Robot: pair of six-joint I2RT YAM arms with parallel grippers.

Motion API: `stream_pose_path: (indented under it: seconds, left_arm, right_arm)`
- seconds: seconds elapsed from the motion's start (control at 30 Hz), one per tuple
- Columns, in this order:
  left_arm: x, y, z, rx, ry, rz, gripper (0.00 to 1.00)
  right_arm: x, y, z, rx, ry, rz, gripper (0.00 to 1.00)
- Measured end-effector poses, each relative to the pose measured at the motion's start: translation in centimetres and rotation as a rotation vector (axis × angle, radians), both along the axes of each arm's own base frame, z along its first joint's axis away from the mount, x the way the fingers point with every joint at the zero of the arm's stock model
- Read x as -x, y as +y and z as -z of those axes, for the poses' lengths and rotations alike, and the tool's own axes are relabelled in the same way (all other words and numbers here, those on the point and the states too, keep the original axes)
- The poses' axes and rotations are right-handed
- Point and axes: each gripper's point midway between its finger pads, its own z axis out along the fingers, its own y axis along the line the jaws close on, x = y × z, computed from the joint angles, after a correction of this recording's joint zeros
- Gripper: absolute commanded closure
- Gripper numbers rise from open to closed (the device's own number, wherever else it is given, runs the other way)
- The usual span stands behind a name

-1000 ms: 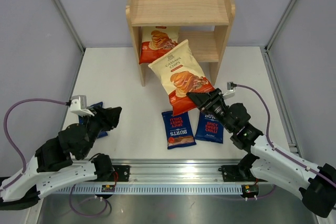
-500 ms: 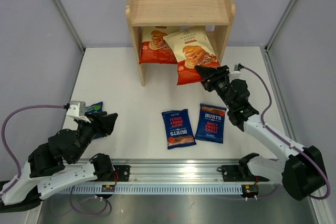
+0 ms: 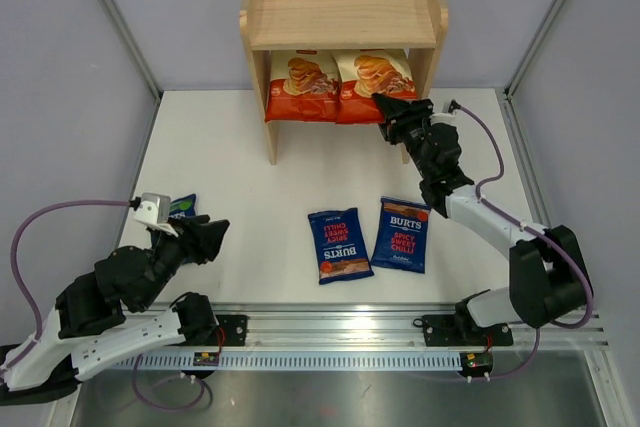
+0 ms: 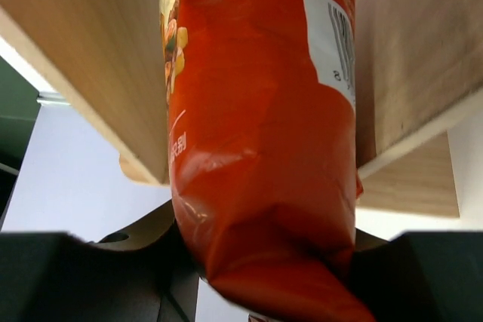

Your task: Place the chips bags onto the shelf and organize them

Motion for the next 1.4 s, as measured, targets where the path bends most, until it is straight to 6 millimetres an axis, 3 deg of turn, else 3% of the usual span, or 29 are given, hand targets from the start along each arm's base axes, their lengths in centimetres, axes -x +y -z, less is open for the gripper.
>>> stream_pose_path:
  seconds: [0.2,0.37,0.53,0.83,1.13,1.23,1.4]
  left_arm:
    - [0.1,0.1,-0.1,0.005,-0.006,0.006,0.48]
    - [0.1,0.1,-0.1,0.004,-0.007,0.006,0.48]
    - [0.1,0.1,-0.1,0.005,-0.007,0.006,0.49]
    - [0.1,0.2,-0.2,0.009,-0.009,0.006,0.49]
    - [0.3,0.6,-0.4,0.031,-0.019,0.005,0.51]
    - [0.4,0.7,-0.5,0.034,-0.021,0.005,0.52]
    - [0.4,0.7,-0.5,0.035,-0.021,0.005,0.54]
  right_arm:
    - [-3.4,-1.3,0.1,-0.021,-0.016,0.063,0.91]
    - [-5.0,-1.3,1.3,-0.042,-0.007,0.072,0.91]
    - [-5.8,-1.0,3.3,-0.037,0.029,0.072,0.89]
    - [-6.2,-1.5,3.7,-0.041,0.042,0.105,0.82]
    - [-7.3,-1.5,5.9,-0.017,0.136,0.128,0.65]
    - [-7.6,-1.4,5.8,-0.005,0.164,0.128,0.49]
    - [-7.4,-1.5,6.7,0.028,0.235,0.131,0.37]
